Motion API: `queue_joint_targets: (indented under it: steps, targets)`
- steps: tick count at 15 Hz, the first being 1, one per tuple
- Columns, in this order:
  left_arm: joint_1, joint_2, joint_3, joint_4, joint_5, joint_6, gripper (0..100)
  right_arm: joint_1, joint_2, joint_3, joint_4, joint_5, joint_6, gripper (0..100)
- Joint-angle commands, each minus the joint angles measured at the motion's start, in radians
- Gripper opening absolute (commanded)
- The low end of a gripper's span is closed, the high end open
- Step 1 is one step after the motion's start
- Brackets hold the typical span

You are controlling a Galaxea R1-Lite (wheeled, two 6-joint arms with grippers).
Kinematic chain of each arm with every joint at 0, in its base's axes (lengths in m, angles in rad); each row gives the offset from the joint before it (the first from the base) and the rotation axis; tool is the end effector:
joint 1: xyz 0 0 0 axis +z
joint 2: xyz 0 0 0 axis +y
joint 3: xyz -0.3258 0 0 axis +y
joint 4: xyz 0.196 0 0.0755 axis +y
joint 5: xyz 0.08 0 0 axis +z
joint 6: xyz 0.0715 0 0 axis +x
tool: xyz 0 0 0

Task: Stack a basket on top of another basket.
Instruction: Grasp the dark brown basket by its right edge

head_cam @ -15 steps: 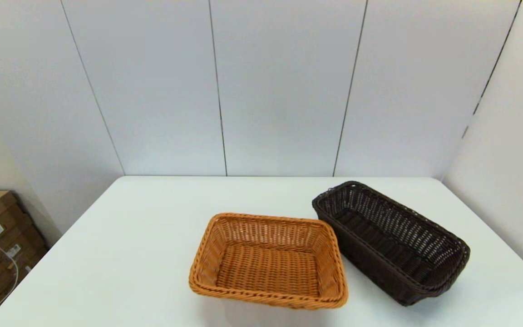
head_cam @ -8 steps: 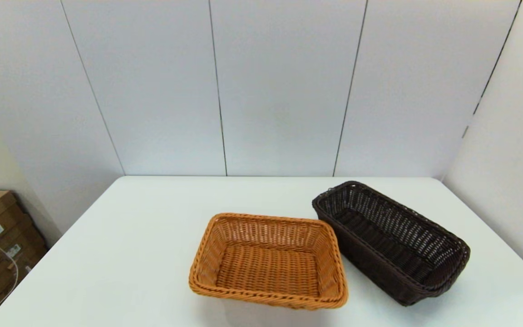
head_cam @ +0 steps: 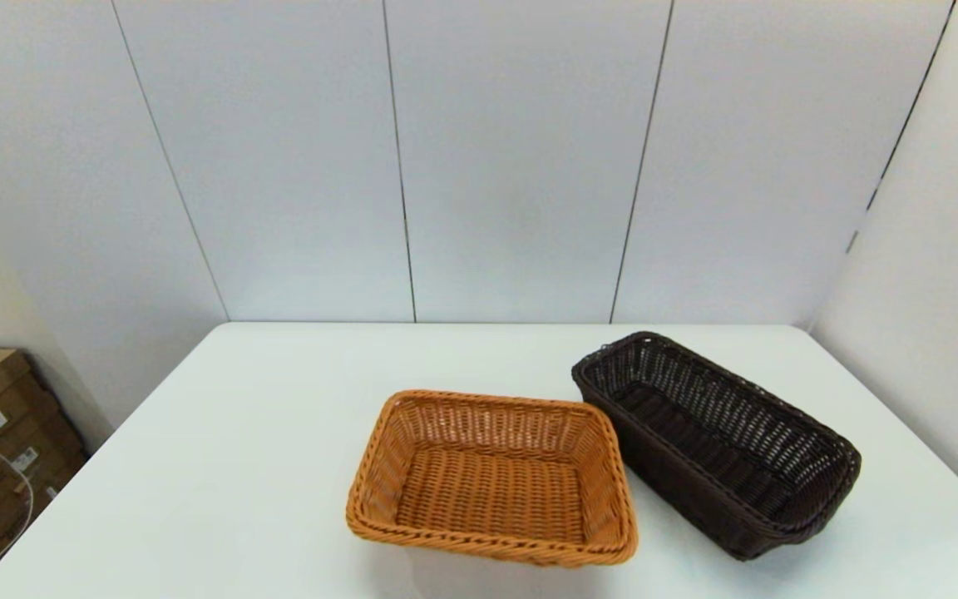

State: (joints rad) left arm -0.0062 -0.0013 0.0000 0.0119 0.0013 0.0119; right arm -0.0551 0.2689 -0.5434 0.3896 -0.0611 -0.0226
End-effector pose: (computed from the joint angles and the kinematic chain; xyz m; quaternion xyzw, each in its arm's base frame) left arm 0.0216 0.0000 0.0737 0.0060 0.0053 -0.0025 1.0000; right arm 0.0042 -0.0046 0.1950 -0.0114 0.0582 -0.0573 0.9966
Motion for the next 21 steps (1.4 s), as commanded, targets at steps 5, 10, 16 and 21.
queue_joint_targets:
  steps: [5,10,16,21]
  targets:
    - [0.000,0.001,0.005,0.000,0.000,0.000,100,-0.060,0.733,-0.474,0.391,0.000,0.207,100]
    - [0.000,0.001,0.005,0.000,0.000,0.000,100,0.034,1.032,-0.552,0.413,-0.020,0.477,100]
    - [0.000,0.001,0.005,0.000,0.000,0.002,100,0.103,1.322,-0.578,0.407,-0.051,0.774,100]
    - [0.000,0.001,0.005,0.000,0.000,0.002,100,0.101,1.468,-0.578,0.393,-0.002,0.837,100]
